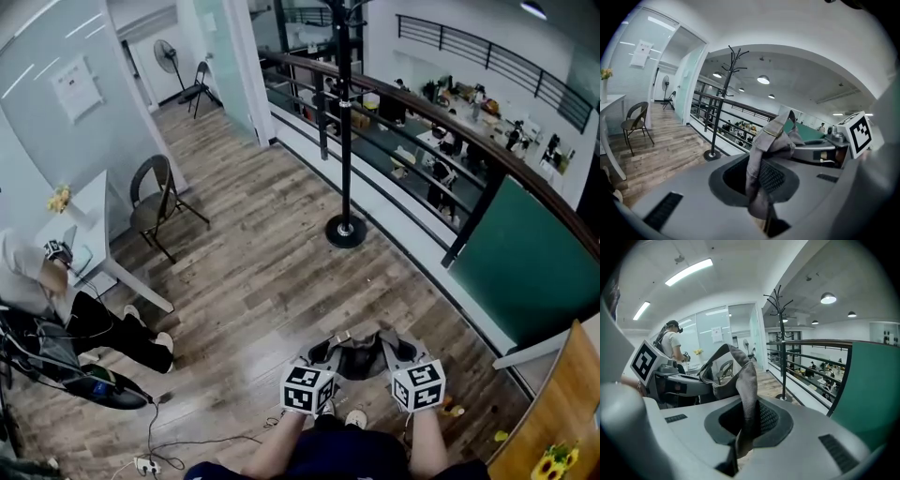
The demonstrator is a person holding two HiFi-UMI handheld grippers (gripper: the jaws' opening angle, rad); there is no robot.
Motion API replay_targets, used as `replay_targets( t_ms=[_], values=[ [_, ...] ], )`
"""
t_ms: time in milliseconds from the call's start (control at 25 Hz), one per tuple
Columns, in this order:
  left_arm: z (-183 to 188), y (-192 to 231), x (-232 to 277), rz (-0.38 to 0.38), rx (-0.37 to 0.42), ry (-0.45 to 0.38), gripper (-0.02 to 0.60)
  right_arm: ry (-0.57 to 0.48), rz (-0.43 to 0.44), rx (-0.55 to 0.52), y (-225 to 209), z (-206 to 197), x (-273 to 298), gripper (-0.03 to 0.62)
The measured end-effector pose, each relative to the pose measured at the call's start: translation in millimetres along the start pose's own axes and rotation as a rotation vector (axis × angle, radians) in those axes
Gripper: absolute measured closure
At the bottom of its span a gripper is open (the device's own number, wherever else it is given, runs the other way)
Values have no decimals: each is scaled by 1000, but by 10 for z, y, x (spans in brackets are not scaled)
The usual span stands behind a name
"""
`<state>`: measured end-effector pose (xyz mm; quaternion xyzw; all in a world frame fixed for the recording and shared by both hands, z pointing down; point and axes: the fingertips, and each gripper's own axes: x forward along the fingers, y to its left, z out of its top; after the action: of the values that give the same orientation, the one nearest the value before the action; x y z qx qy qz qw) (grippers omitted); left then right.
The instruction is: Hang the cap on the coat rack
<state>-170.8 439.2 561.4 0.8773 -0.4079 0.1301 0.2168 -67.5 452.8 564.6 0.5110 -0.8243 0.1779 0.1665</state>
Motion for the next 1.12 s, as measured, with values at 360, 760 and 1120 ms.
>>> replay_targets(
  t_ms=[360,760,1120],
  values=[
    [4,96,78,-67,-11,2,538,-5,-3,22,75,-5,117,565],
    [162,193,521,-49,-15,23,537,1,15,59,-297,93,400,565],
    [770,216,1602,14,-50,-17,537,-14,80,19,-1393,633,993,565]
  ],
)
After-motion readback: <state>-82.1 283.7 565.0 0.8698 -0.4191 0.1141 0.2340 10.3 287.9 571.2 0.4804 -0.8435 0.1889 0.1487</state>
